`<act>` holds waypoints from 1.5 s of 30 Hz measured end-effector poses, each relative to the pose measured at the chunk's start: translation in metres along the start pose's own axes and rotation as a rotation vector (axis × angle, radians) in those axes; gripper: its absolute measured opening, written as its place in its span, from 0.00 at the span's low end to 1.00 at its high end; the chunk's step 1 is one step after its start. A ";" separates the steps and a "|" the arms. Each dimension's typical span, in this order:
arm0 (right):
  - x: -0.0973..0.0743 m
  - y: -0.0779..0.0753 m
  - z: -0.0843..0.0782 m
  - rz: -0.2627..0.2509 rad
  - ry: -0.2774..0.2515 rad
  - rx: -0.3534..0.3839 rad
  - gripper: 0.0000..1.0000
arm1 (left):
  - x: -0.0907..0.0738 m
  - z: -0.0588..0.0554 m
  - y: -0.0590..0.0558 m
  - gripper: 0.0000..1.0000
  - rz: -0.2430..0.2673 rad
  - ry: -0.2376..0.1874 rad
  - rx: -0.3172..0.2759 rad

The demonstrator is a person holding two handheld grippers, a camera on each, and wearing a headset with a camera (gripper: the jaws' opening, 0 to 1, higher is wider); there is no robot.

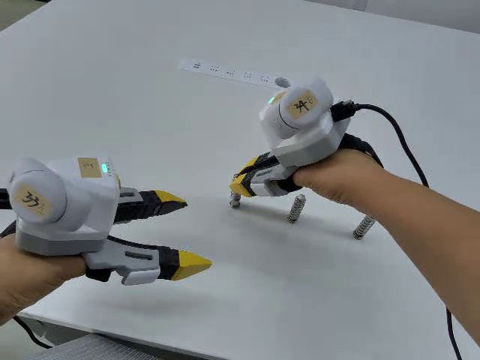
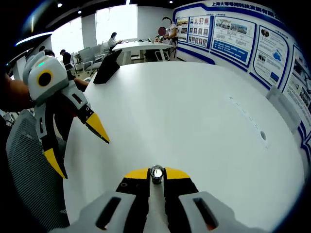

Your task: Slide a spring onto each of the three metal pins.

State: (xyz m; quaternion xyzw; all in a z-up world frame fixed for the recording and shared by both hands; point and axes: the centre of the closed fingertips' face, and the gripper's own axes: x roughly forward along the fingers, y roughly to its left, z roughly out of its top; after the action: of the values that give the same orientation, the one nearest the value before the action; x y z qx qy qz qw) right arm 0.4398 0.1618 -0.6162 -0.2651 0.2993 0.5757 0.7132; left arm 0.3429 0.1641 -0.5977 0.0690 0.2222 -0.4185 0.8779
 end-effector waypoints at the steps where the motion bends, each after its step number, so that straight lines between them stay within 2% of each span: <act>1: 0.001 0.000 -0.001 0.002 0.002 0.001 0.12 | 0.000 0.000 0.000 0.58 0.000 0.000 0.001; 8: 0.008 -0.002 -0.006 0.008 0.020 0.001 0.12 | 0.001 0.000 0.001 0.58 -0.001 0.002 0.001; 14: 0.008 0.001 -0.008 0.007 0.036 -0.023 0.13 | 0.001 0.000 0.000 0.58 0.000 0.006 0.004; 19: 0.005 0.003 -0.006 0.003 0.029 -0.025 0.15 | 0.000 0.002 0.000 0.58 0.001 0.007 0.006; 31: -0.011 0.002 -0.008 -0.029 0.021 -0.037 0.20 | 0.001 0.004 -0.001 0.59 0.001 0.004 0.008; 45: -0.034 0.017 -0.010 -0.052 -0.025 -0.026 0.21 | 0.001 0.005 -0.001 0.60 0.006 -0.004 0.007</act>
State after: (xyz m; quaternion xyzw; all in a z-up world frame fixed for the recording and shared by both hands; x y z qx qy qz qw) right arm 0.4165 0.1358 -0.5985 -0.2750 0.2757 0.5642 0.7280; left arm 0.3444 0.1615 -0.5938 0.0721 0.2187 -0.4170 0.8793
